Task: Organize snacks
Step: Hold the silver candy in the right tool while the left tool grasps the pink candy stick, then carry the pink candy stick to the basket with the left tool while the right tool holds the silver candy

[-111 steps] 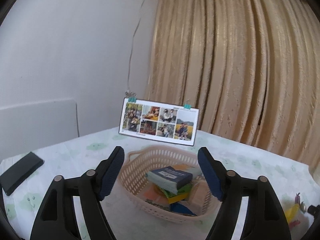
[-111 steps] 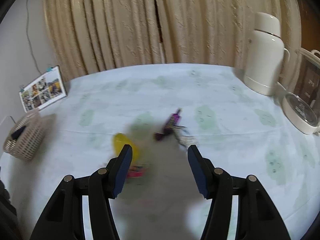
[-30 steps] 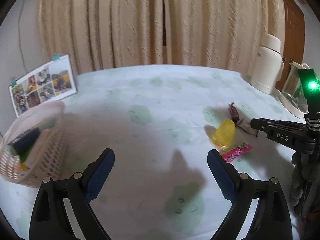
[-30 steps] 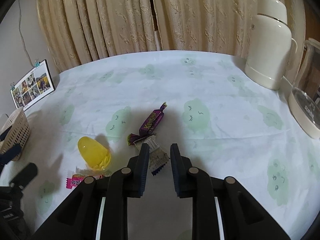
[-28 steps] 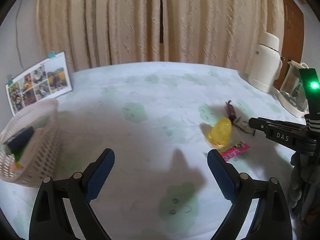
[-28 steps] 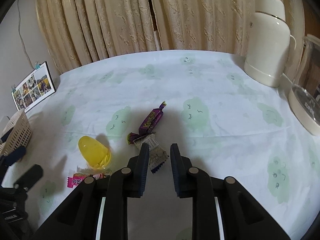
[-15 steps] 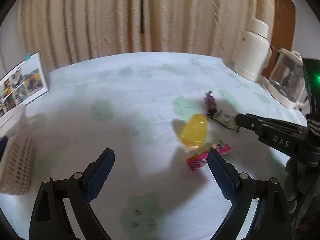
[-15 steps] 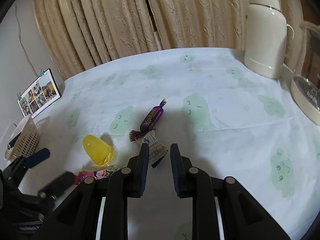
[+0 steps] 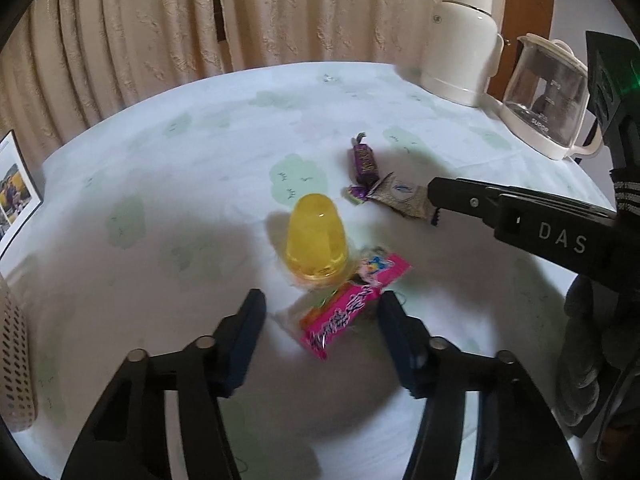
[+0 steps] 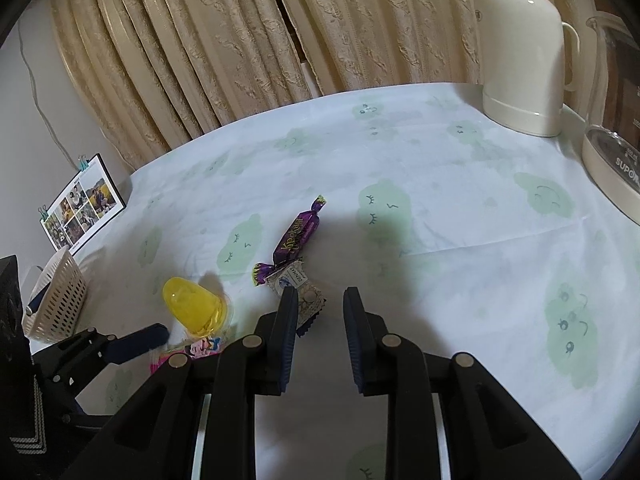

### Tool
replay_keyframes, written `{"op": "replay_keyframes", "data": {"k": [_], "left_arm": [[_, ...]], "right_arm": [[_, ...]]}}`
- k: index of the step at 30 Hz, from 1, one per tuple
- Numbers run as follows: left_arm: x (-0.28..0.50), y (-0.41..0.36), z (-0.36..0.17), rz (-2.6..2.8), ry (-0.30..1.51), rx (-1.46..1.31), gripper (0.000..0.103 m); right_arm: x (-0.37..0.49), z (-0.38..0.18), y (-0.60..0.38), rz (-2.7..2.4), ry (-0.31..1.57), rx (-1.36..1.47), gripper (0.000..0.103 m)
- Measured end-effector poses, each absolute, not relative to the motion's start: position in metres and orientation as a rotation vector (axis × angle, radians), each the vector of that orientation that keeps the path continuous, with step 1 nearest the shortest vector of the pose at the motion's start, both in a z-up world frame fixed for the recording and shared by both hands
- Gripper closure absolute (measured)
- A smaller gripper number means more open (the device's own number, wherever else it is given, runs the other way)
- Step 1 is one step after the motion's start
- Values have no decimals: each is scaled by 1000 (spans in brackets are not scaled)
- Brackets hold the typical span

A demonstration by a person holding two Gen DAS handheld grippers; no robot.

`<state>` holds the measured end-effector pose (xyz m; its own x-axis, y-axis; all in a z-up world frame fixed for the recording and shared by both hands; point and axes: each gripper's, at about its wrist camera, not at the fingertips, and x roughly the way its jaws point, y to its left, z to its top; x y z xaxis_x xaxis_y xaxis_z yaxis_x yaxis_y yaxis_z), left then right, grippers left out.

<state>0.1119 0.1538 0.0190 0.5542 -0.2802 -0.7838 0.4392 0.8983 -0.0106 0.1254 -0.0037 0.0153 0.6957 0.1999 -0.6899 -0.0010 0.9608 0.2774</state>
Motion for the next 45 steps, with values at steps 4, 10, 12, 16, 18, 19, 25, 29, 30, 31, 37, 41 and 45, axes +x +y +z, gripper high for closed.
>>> {"op": "replay_keyframes", "data": {"k": [4,10,12,16,18,19,25,29,30,31,37,41,45], "left_arm": [[107,148,20,-452,872,216,67],[103,147,21,-476,871,207,75],[101,147,21,-476,870,203,75],[95,149,24,-482,860,192,75],[90,151,26,-485,853,185,75],[88,153,27,-485,847,180,75],[81,169,36,-472,833,106,75],[80,179,42,-459,823,68,75],[80,181,43,-456,820,59,75],[80,183,44,-455,818,53,75],[80,192,50,-440,805,28,75],[82,195,52,-432,805,16,75],[82,196,52,-424,807,10,75]], "right_arm": [[126,15,-4,113,798,270,80],[125,14,-4,110,804,282,80],[125,14,-5,109,805,288,80],[125,13,-7,107,803,299,74],[125,14,-7,109,799,304,72],[124,13,-8,109,798,306,72],[125,13,-6,119,801,301,72],[127,13,-4,124,808,284,60],[128,13,-3,127,814,278,58],[129,13,-2,129,819,270,57],[147,11,14,130,863,160,57],[157,9,23,147,883,98,55],[158,9,28,165,883,61,57]]}}
